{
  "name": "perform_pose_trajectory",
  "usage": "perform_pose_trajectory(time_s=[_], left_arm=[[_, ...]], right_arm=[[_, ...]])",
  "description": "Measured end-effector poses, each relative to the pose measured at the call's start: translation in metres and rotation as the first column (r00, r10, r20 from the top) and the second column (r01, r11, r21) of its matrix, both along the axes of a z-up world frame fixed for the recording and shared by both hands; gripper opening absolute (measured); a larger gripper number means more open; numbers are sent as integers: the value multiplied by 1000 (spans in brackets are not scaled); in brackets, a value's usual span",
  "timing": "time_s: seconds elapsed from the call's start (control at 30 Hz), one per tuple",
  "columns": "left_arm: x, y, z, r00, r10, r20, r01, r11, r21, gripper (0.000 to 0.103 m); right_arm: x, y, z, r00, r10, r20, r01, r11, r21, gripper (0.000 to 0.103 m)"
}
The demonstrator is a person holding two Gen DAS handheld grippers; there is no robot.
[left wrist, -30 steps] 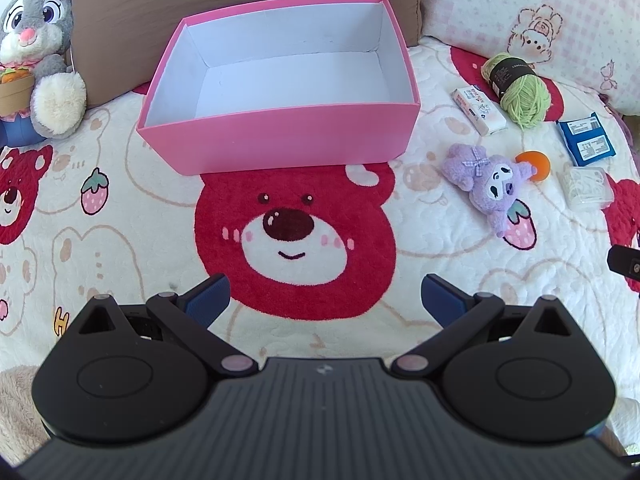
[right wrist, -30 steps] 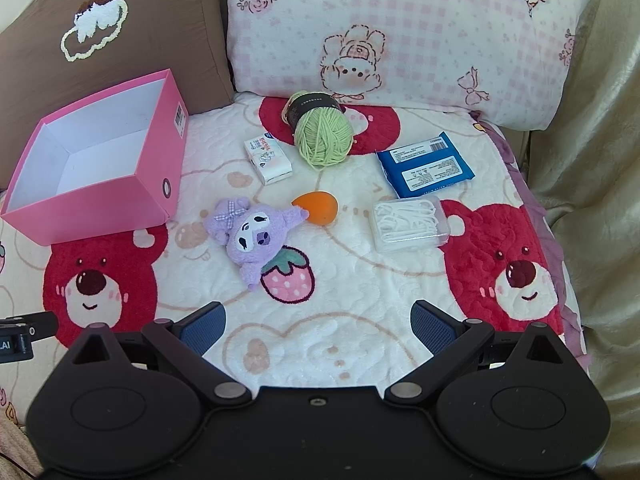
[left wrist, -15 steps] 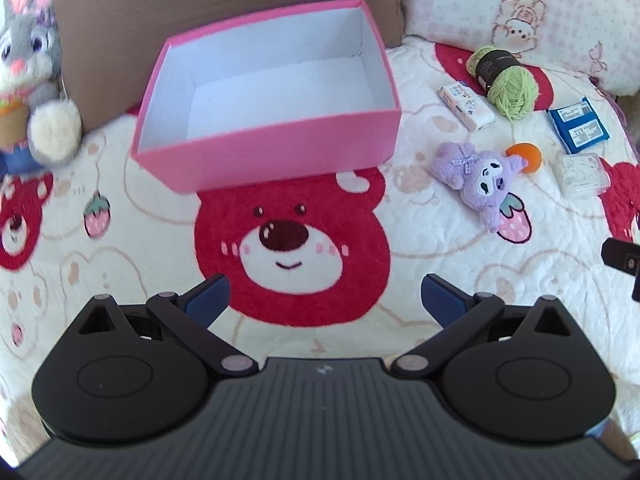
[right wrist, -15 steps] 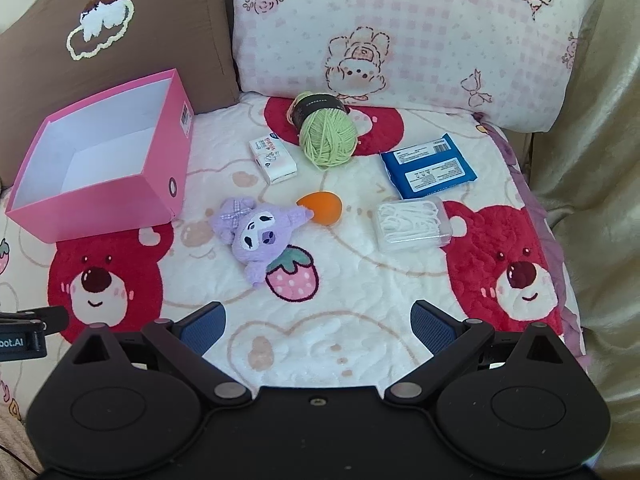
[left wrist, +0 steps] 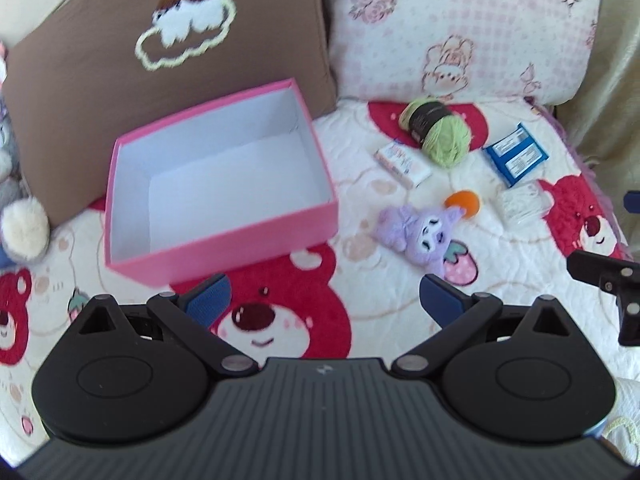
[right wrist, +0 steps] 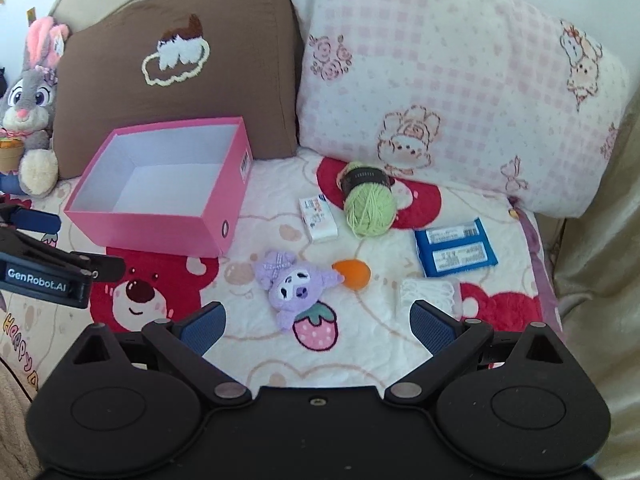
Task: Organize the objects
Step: 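Move the right gripper to the purple plush toy and close on it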
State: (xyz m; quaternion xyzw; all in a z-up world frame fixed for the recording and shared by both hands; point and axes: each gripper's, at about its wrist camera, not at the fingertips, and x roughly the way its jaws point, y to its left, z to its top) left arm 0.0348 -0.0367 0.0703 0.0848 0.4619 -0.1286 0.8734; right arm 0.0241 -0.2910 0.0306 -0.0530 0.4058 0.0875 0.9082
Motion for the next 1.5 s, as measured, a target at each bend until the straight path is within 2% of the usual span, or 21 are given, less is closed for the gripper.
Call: perform_pose_trajectory(time_s=[0.1, 0.27, 0.47, 0.6, 0.7, 0.8, 1.0, 1.13, 1.3, 1.5], left_arm=[[9, -8, 0, 999, -24, 34, 24, 1000, -8, 102], [27, -21, -14, 996, -54, 70, 59, 996, -65, 102], [56, -38, -44, 996, -85, 29, 88, 989, -116, 101], [66, -50, -62, 994, -104, 35, 107, 987, -122, 101], [74, -56, -78, 991, -125, 38, 129, 980, -154, 101], [84, -63, -97, 990, -138, -13, 135, 978, -160, 100], [97, -68, -132, 986, -157, -54, 142, 965, -220, 94], [100, -70, -150, 979, -198, -42, 178, 942, -284, 87], [101, -75, -166, 974, -226, -4, 215, 933, -289, 77], [114, -69, -193, 978, -201, -52, 171, 923, -345, 71]], right_arm=[[6, -7, -3, 999, 30, 30, -31, 998, 59, 100], [29, -24, -29, 1000, 3, -20, 0, 990, 143, 97], [44, -20, -66, 998, 33, -50, -26, 990, 136, 94], [50, -7, -85, 997, 76, -17, -73, 989, 127, 94], [56, 2, -104, 995, 101, -9, -99, 988, 115, 93], [60, 11, -124, 991, 136, -13, -134, 986, 99, 90], [65, 19, -158, 984, 180, -19, -178, 982, 70, 86], [68, 22, -172, 981, 196, -10, -195, 980, 44, 85], [80, 20, -185, 984, 174, -37, -171, 982, 86, 82], [94, 22, -195, 988, 147, -51, -143, 986, 85, 75]])
